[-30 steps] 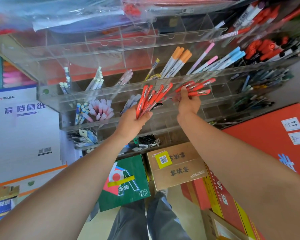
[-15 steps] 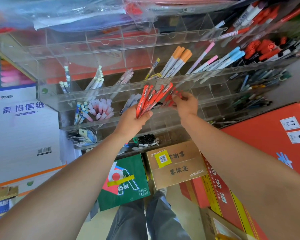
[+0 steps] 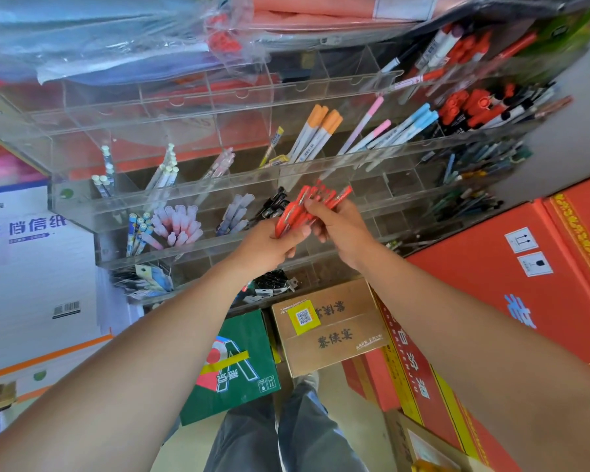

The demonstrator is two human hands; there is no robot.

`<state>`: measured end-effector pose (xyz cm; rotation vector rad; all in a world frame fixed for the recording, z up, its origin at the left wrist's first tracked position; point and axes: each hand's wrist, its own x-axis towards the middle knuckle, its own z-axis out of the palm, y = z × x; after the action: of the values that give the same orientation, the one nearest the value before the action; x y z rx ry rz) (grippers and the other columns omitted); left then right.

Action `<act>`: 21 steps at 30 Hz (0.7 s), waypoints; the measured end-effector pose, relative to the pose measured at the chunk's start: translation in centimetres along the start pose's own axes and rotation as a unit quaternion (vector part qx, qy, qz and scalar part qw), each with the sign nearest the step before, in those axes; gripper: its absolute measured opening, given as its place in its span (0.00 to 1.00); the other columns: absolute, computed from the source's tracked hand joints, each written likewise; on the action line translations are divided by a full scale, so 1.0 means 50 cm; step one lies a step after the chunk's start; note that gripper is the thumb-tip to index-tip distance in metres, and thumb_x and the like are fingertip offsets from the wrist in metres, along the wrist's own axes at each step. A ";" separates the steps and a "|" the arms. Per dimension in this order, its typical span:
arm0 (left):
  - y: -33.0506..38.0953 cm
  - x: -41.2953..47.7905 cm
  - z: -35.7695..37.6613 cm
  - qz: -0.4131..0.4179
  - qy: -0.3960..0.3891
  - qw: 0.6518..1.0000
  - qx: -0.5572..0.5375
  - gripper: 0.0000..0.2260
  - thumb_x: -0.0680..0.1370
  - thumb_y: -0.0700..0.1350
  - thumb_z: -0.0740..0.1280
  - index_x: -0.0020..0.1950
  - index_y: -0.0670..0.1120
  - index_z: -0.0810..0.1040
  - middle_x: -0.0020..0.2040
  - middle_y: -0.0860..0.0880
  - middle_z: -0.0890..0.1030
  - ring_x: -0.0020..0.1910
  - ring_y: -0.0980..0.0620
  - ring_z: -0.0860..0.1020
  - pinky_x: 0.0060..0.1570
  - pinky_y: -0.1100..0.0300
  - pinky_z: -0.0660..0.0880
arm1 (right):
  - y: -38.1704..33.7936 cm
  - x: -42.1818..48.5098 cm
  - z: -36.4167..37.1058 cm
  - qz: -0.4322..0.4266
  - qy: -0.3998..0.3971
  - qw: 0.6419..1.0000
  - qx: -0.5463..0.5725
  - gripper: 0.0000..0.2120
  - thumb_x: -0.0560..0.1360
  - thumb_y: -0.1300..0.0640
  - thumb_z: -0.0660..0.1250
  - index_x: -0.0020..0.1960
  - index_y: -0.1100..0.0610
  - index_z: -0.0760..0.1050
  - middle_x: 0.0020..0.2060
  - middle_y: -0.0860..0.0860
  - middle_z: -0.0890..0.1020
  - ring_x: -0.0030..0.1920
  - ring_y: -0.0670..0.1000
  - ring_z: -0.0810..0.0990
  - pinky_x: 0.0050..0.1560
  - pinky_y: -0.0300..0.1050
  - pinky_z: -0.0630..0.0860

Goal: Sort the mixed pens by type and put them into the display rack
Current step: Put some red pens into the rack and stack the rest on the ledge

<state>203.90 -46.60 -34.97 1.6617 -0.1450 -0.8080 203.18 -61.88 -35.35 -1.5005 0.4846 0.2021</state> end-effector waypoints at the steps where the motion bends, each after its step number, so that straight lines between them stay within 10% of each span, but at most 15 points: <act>1: 0.001 0.002 0.000 -0.020 -0.002 1.000 -0.019 0.10 0.81 0.51 0.61 0.45 0.47 0.74 0.32 0.46 0.73 0.18 0.59 0.64 0.19 0.67 0.60 | 0.001 0.002 -0.007 0.008 0.006 1.000 0.005 0.09 0.78 0.60 0.66 0.39 0.59 0.75 0.26 0.51 0.75 0.24 0.46 0.70 0.24 0.38 0.66; 14: 0.019 0.038 0.001 -0.012 0.090 0.995 0.031 0.11 0.82 0.48 0.59 0.58 0.43 0.75 0.46 0.41 0.82 0.20 0.55 0.75 0.20 0.64 0.68 | -0.031 0.023 -0.041 0.013 0.030 0.999 0.009 0.09 0.78 0.59 0.65 0.40 0.59 0.77 0.27 0.53 0.75 0.25 0.47 0.71 0.26 0.38 0.68; 17: 0.014 0.041 -0.013 -0.009 0.147 0.983 0.113 0.12 0.82 0.52 0.59 0.55 0.45 0.76 0.49 0.43 0.82 0.24 0.49 0.78 0.32 0.52 0.77 | -0.044 0.029 -0.056 0.001 0.098 0.995 0.021 0.09 0.78 0.59 0.65 0.39 0.57 0.76 0.27 0.51 0.74 0.25 0.45 0.71 0.25 0.37 0.67; 21: 0.004 0.034 -0.034 0.007 0.175 0.974 0.145 0.11 0.82 0.50 0.59 0.56 0.45 0.76 0.47 0.48 0.81 0.22 0.59 0.75 0.27 0.63 0.74 | -0.063 0.046 -0.089 -0.027 0.202 0.978 0.039 0.08 0.78 0.56 0.66 0.44 0.60 0.74 0.28 0.49 0.75 0.25 0.44 0.72 0.27 0.37 0.70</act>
<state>206.22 -46.13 -35.47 2.0497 -0.0270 -0.4878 205.70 -66.88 -33.48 -1.4777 0.7656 -0.1698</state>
